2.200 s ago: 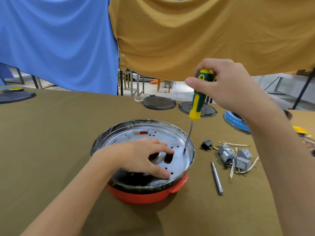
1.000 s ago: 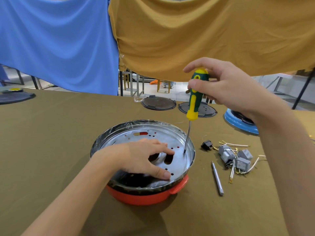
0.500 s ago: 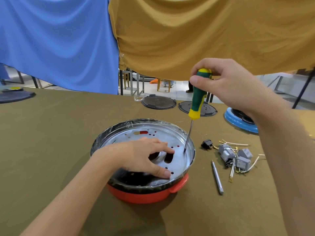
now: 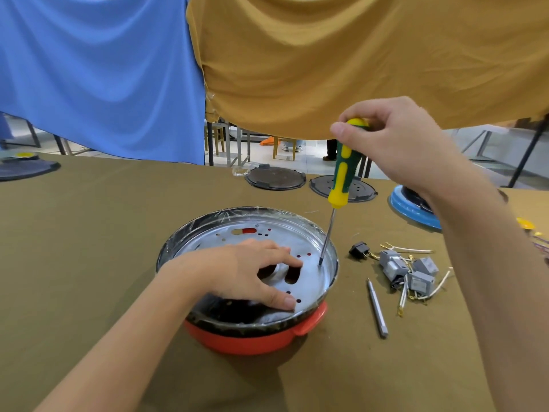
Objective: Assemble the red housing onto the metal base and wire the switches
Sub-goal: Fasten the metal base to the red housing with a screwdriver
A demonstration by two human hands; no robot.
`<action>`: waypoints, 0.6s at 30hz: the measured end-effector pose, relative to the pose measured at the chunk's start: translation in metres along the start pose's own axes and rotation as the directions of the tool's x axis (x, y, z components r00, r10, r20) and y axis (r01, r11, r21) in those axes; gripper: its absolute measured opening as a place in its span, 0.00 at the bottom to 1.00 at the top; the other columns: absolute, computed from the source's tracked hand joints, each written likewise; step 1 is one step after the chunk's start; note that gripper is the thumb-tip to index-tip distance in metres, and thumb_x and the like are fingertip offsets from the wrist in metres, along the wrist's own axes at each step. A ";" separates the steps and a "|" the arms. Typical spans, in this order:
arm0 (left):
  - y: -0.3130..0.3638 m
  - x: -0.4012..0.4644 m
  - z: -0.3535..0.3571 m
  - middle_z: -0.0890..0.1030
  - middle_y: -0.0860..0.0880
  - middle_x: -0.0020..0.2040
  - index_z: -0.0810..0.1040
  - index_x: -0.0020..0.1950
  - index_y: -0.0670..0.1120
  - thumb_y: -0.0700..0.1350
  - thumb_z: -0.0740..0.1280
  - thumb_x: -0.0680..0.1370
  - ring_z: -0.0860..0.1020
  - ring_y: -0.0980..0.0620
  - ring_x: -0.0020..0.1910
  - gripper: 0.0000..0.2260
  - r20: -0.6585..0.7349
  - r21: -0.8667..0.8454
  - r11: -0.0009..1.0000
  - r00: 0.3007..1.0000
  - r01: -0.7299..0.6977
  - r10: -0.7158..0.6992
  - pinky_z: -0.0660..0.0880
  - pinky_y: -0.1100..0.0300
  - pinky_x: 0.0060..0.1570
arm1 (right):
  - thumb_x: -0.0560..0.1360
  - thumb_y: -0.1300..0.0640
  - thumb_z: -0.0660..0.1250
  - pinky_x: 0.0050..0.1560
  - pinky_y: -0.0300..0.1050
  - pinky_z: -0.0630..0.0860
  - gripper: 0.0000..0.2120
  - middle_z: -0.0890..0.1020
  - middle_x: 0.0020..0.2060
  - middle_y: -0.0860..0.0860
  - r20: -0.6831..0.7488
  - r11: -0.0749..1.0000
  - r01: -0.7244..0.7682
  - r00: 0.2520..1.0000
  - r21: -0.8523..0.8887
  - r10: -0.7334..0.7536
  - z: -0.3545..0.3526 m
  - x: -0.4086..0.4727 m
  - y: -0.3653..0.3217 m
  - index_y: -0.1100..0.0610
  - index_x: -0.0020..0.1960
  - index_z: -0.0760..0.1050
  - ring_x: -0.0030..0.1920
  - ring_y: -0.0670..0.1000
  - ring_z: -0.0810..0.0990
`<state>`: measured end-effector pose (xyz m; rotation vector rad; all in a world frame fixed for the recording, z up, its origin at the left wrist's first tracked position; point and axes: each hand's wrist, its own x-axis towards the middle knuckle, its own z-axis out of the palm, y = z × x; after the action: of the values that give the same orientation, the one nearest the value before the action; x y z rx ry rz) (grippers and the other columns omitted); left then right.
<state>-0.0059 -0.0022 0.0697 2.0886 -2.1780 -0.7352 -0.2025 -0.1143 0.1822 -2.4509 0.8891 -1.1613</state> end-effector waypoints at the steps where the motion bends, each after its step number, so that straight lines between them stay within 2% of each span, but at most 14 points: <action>1: 0.000 0.000 0.000 0.52 0.69 0.77 0.58 0.72 0.73 0.73 0.65 0.67 0.48 0.62 0.77 0.34 0.000 0.003 1.000 1.000 0.000 0.000 0.51 0.44 0.76 | 0.77 0.43 0.67 0.32 0.41 0.65 0.14 0.74 0.26 0.45 -0.066 0.998 -0.006 0.998 -0.055 0.003 0.005 0.000 -0.002 0.52 0.43 0.81 0.27 0.44 0.69; 3: 0.001 0.000 0.000 0.52 0.69 0.77 0.58 0.72 0.73 0.73 0.66 0.68 0.48 0.62 0.77 0.34 -0.001 0.010 1.000 1.000 0.001 -0.001 0.51 0.43 0.76 | 0.77 0.40 0.66 0.32 0.43 0.65 0.19 0.72 0.26 0.48 -0.112 0.997 -0.016 0.994 -0.080 0.007 0.011 -0.001 -0.005 0.56 0.42 0.80 0.28 0.48 0.68; 4: 0.001 0.000 -0.001 0.51 0.69 0.77 0.58 0.72 0.73 0.72 0.66 0.69 0.48 0.62 0.77 0.34 -0.001 0.012 1.000 1.000 0.004 -0.004 0.51 0.43 0.76 | 0.78 0.40 0.64 0.32 0.43 0.65 0.19 0.71 0.27 0.48 -0.078 0.997 -0.014 0.997 -0.070 0.008 0.012 0.000 -0.005 0.56 0.43 0.79 0.28 0.48 0.67; 6: 0.002 -0.001 -0.001 0.52 0.69 0.77 0.58 0.73 0.72 0.72 0.66 0.69 0.48 0.61 0.77 0.34 -0.002 0.012 1.000 1.000 0.007 -0.007 0.51 0.43 0.76 | 0.80 0.42 0.61 0.33 0.42 0.64 0.15 0.72 0.31 0.46 0.066 1.000 -0.010 0.998 0.005 0.010 0.010 0.000 -0.004 0.52 0.51 0.79 0.29 0.45 0.68; 8: 0.002 -0.001 -0.001 0.52 0.69 0.77 0.59 0.73 0.72 0.72 0.66 0.68 0.49 0.60 0.77 0.34 -0.007 0.006 1.000 1.000 -0.001 0.001 0.52 0.43 0.76 | 0.80 0.47 0.63 0.32 0.39 0.67 0.11 0.77 0.38 0.47 0.210 0.990 -0.056 0.977 0.128 0.028 0.001 -0.001 -0.001 0.49 0.59 0.76 0.32 0.44 0.70; 10: 0.002 -0.002 -0.001 0.52 0.69 0.77 0.59 0.72 0.72 0.72 0.66 0.68 0.49 0.61 0.77 0.34 -0.008 -0.001 1.000 1.000 -0.001 0.001 0.53 0.43 0.76 | 0.80 0.51 0.66 0.30 0.40 0.69 0.09 0.82 0.44 0.53 0.264 0.977 -0.084 0.964 0.198 0.029 -0.007 -0.002 0.002 0.48 0.59 0.77 0.33 0.47 0.72; 12: 0.002 -0.001 -0.001 0.52 0.68 0.77 0.59 0.72 0.73 0.72 0.66 0.68 0.49 0.61 0.77 0.34 -0.004 -0.002 1.000 1.000 0.003 -0.003 0.52 0.43 0.76 | 0.78 0.49 0.68 0.30 0.42 0.68 0.07 0.81 0.39 0.55 0.210 0.987 -0.050 0.977 0.150 0.017 -0.007 -0.002 0.004 0.51 0.53 0.78 0.31 0.47 0.71; 15: 0.004 -0.002 -0.001 0.51 0.69 0.77 0.58 0.72 0.73 0.72 0.66 0.68 0.47 0.62 0.77 0.34 0.003 -0.005 1.000 1.000 0.017 -0.016 0.50 0.44 0.76 | 0.72 0.38 0.70 0.30 0.41 0.65 0.20 0.73 0.29 0.49 0.023 0.998 -0.033 0.999 -0.052 0.034 0.003 -0.001 -0.001 0.56 0.44 0.77 0.27 0.46 0.68; 16: 0.004 -0.002 -0.001 0.51 0.69 0.77 0.58 0.72 0.73 0.72 0.66 0.68 0.47 0.62 0.77 0.34 0.003 -0.002 1.000 1.000 0.018 -0.018 0.49 0.44 0.76 | 0.71 0.36 0.70 0.29 0.42 0.64 0.24 0.72 0.28 0.49 -0.028 0.996 -0.039 0.999 -0.079 0.037 0.007 -0.002 -0.004 0.58 0.43 0.77 0.28 0.47 0.68; 18: 0.005 -0.002 -0.001 0.51 0.68 0.77 0.59 0.73 0.72 0.71 0.66 0.69 0.47 0.62 0.77 0.34 -0.002 0.004 1.000 1.000 0.012 -0.011 0.50 0.45 0.76 | 0.73 0.35 0.68 0.31 0.44 0.64 0.26 0.72 0.30 0.52 -0.030 0.997 -0.021 0.999 -0.075 0.018 0.012 -0.003 -0.006 0.61 0.45 0.76 0.30 0.49 0.68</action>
<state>-0.0097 -0.0006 0.0728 2.1046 -2.1701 -0.7294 -0.1924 -0.1081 0.1761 -2.4841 0.9798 -1.1804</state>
